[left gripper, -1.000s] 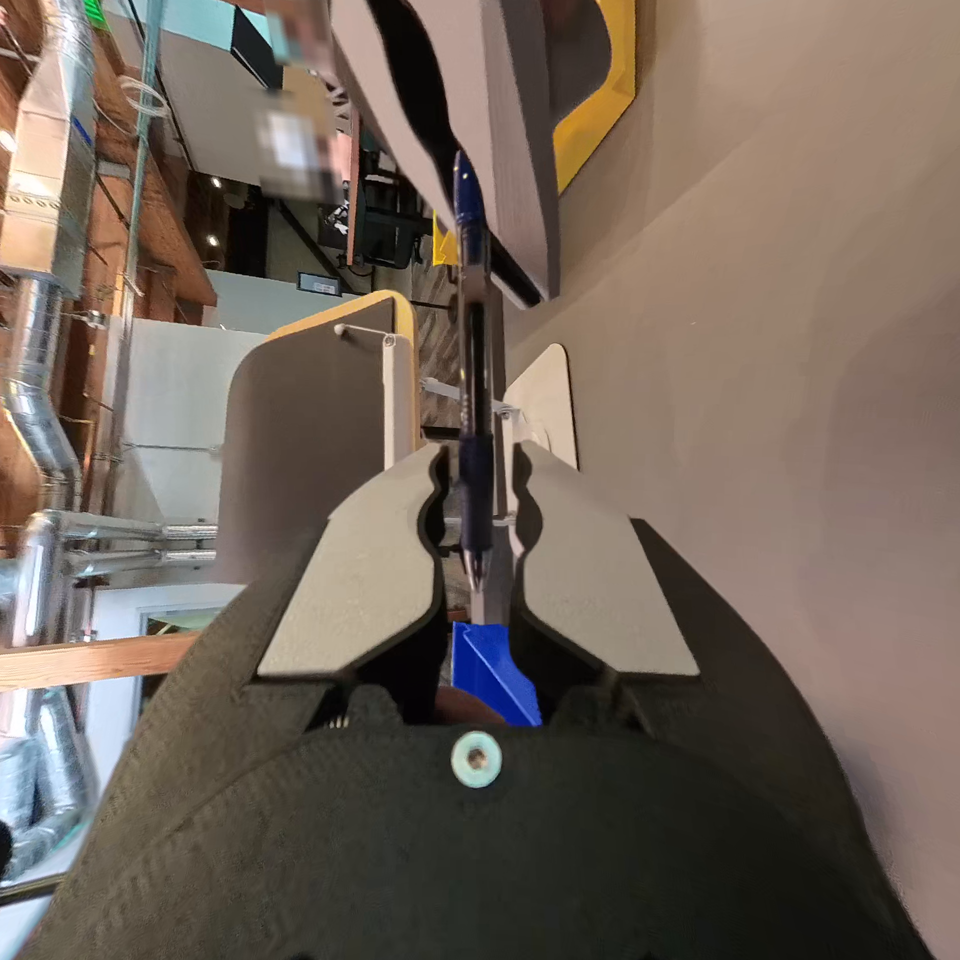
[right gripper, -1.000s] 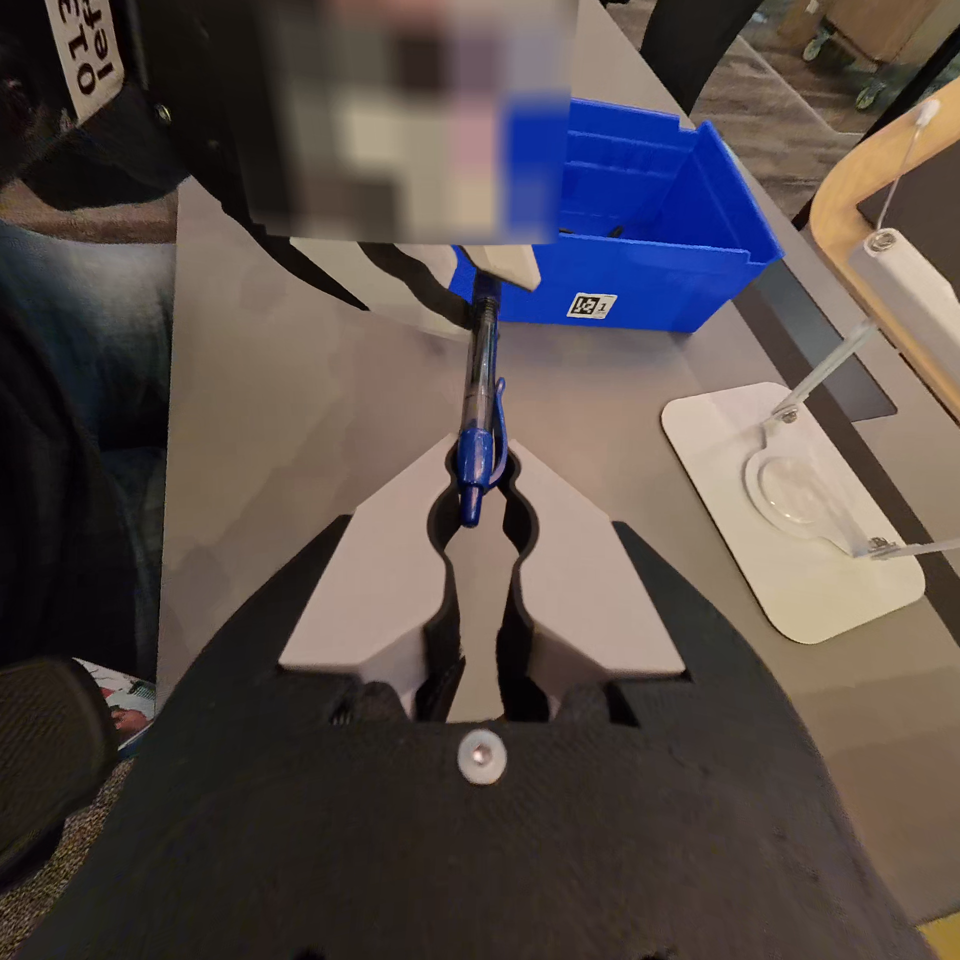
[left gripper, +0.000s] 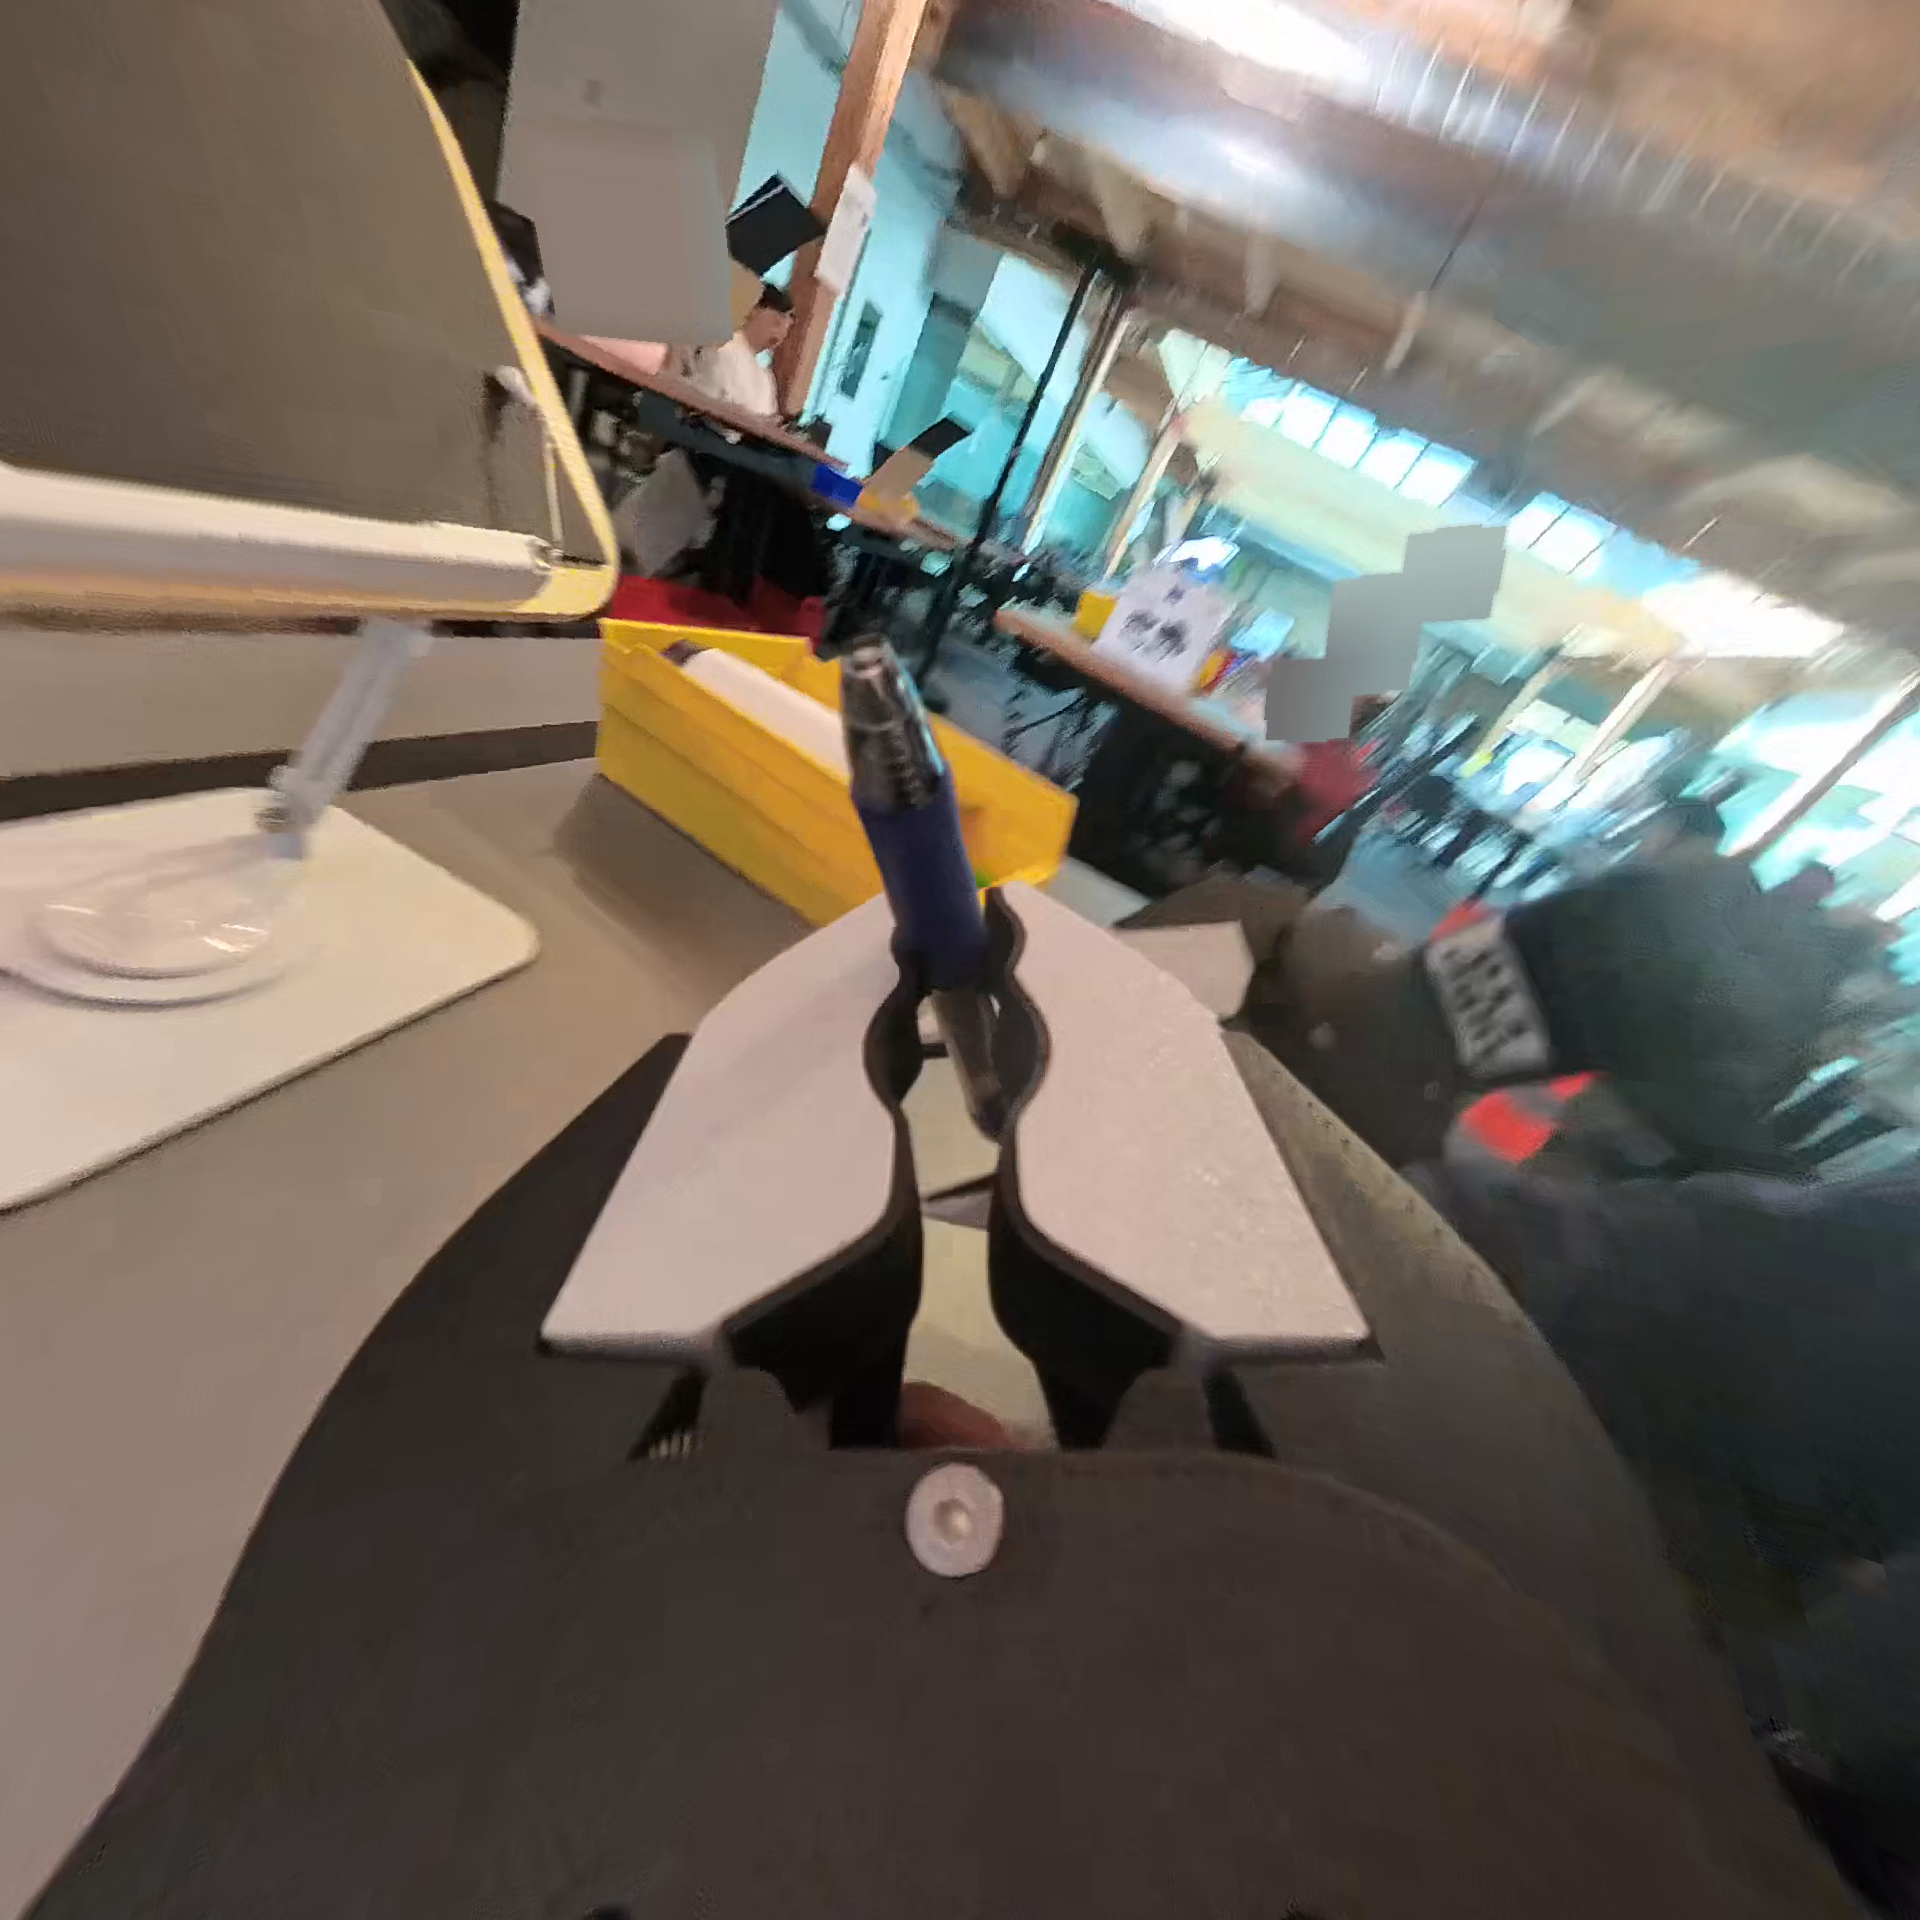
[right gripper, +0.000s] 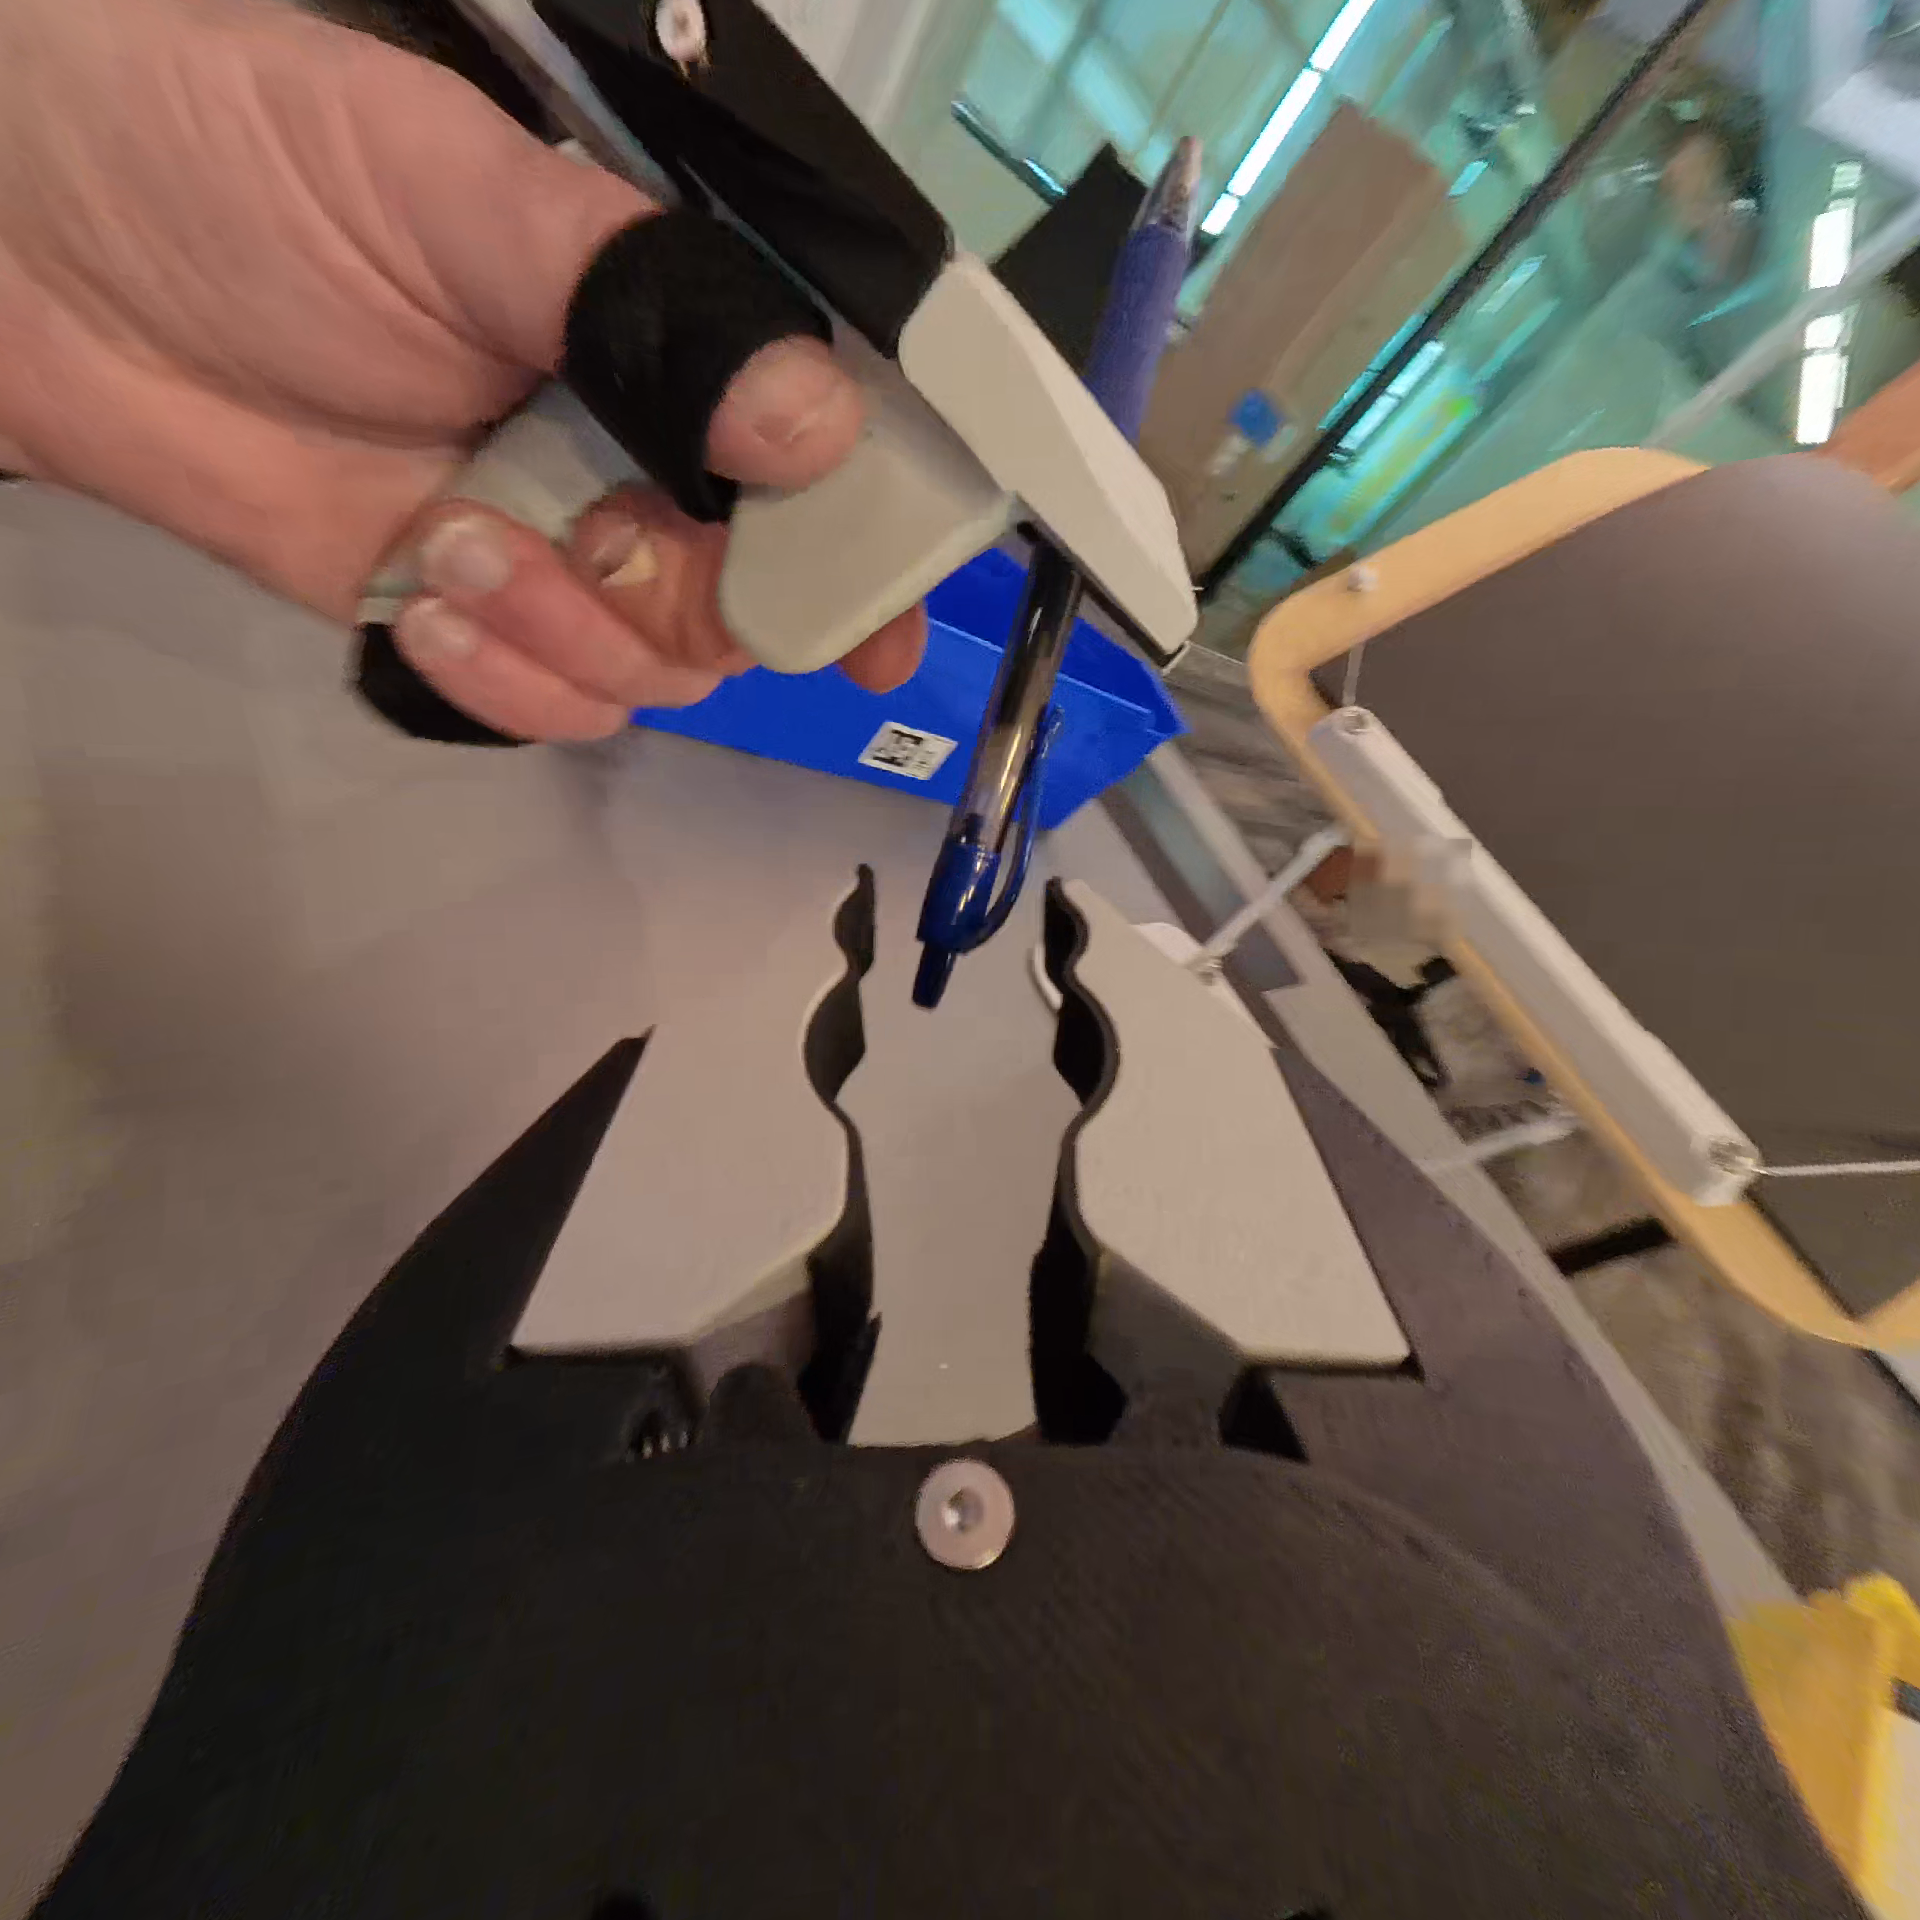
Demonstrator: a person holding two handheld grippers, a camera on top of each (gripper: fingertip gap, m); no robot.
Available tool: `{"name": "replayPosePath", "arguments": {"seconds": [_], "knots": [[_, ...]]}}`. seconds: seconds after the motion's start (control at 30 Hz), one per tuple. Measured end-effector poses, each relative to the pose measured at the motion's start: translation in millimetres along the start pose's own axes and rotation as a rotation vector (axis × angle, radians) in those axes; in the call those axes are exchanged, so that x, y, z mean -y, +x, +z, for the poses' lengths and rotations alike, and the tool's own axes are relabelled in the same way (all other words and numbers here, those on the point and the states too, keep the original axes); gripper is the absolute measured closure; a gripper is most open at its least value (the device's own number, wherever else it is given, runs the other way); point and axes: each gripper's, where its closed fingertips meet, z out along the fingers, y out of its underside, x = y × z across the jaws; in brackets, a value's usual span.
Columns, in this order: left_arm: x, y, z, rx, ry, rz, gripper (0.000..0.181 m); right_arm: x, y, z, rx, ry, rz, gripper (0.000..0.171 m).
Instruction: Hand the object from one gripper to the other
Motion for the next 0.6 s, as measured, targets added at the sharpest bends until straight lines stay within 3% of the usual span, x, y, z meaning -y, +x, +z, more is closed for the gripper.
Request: {"name": "replayPosePath", "arguments": {"seconds": [0.1,0.2,0.33,0.5,0.6], "knots": [[-3.2,-9.5,-3.4,0.103,-0.112,0.269,0.172,12.0,3.5,-17.4,0.110,0.092,0.117,0.133],[-5.1,-15.7,-4.9,0.187,-0.226,0.558,0.173,46.3,20.5,-35.2,0.193,0.247,0.256,0.139],[-19.1,-7.6,0.1,0.177,-0.387,0.954,0.172,77.9,25.7,-37.3,0.314,0.345,0.266,0.136],[-30.3,11.6,7.4,0.050,-0.420,0.910,0.172,74.7,5.3,-18.0,0.377,0.274,0.087,0.164],[-30.5,13.7,7.2,0.024,-0.404,0.868,0.172,75.9,7.2,-18.8,0.359,0.291,0.070,0.164]]}}
